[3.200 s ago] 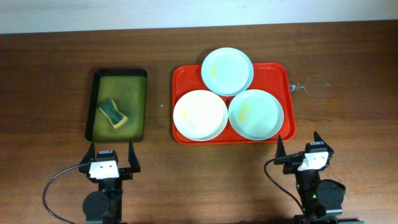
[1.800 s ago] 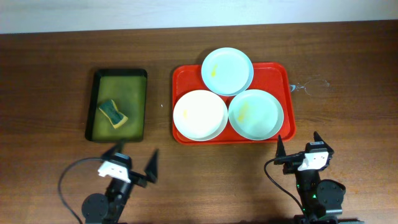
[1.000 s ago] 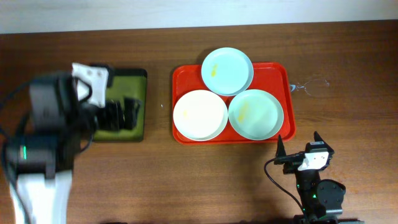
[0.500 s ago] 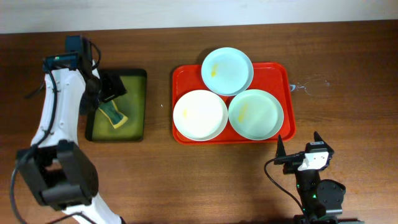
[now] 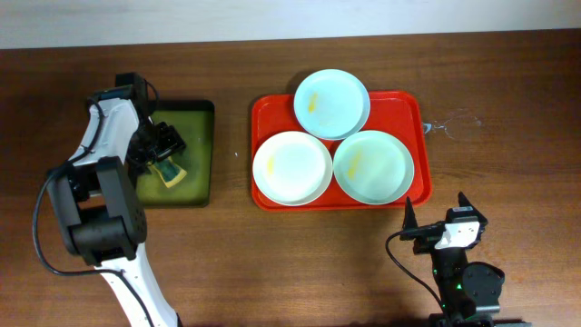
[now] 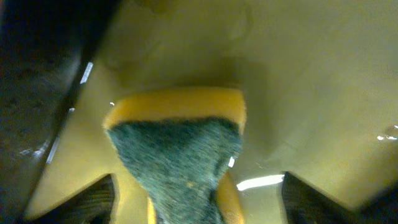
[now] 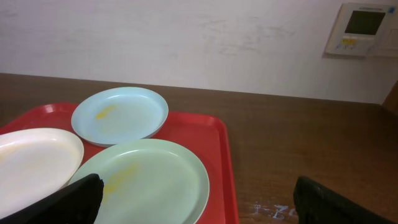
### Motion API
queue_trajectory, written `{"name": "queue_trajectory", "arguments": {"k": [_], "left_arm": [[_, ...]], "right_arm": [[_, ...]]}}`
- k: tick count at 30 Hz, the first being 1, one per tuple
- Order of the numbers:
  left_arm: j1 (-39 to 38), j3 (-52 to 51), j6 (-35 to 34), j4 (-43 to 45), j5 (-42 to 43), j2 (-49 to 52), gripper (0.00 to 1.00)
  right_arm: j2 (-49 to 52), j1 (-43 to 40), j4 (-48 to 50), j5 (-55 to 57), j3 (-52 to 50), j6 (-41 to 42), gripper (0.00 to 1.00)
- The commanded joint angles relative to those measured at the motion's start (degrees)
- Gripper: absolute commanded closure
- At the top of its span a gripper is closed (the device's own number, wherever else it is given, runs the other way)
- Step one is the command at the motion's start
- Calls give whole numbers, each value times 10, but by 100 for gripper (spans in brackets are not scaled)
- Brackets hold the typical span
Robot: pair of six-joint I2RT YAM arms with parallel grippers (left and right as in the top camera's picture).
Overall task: Clean dirty plates on tray and stack at the side
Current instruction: 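Grasp the yellow-green sponge with the left gripper and lift it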
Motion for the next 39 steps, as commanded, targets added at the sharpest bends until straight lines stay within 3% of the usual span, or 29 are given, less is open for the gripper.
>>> {"name": "queue_trajectory", "arguments": {"k": [1, 4, 9, 11, 12, 13, 15, 16, 17, 18, 22, 25, 26, 28, 29, 32, 34, 35, 36, 37, 38, 39], "left_arm": [[13, 8, -3, 2, -27, 6, 31], [17, 6, 1, 4, -27, 8, 46], [17, -12, 1, 29, -18, 13, 53], [17, -17, 1, 34, 2, 13, 71], [17, -17, 1, 33, 5, 13, 90], [17, -17, 1, 31, 5, 13, 100], [17, -17, 1, 20, 5, 13, 99], [17, -17, 1, 9, 5, 13, 88], [17, -17, 1, -6, 7, 13, 48], [17, -17, 1, -19, 17, 13, 0], [17, -17, 1, -74, 118, 13, 1], [16, -17, 1, -83, 127, 13, 1], [16, -18, 1, -82, 110, 13, 6], [16, -19, 1, -79, 104, 13, 39], [16, -20, 1, -78, 104, 13, 49], [16, -27, 1, -67, 90, 13, 64], [16, -41, 1, -51, 75, 13, 92], [16, -51, 1, -41, 72, 13, 95], [16, -56, 1, -35, 68, 13, 90], [16, -61, 1, -28, 59, 13, 40], [16, -61, 1, -24, 49, 13, 1], [17, -61, 1, -19, 42, 13, 1]], "right_arm": [[-4, -4, -2, 1, -4, -4, 2], [-4, -4, -2, 1, -4, -4, 2], [-4, -4, -2, 1, -4, -4, 2], [-4, -4, -2, 1, -4, -4, 2], [-4, -3, -2, 1, -4, -4, 2], [-4, -4, -2, 1, -4, -4, 2], [-4, -4, -2, 1, -4, -4, 2], [-4, -4, -2, 1, -4, -4, 2], [-4, -4, -2, 1, -4, -4, 2], [-4, -4, -2, 1, -4, -4, 2], [-4, -4, -2, 1, -4, -4, 2], [-4, -4, -2, 1, -4, -4, 2], [-4, -4, -2, 1, -4, -4, 2], [-4, -4, -2, 1, -4, -4, 2], [-4, -4, -2, 1, -4, -4, 2], [-4, -4, -2, 1, -4, -4, 2], [-4, -4, -2, 1, -4, -4, 2], [-4, -4, -2, 1, -4, -4, 2], [-4, -4, -2, 1, -4, -4, 2], [-4, -4, -2, 1, -4, -4, 2], [-4, -4, -2, 1, -4, -4, 2], [-4, -4, -2, 1, -4, -4, 2]]}}
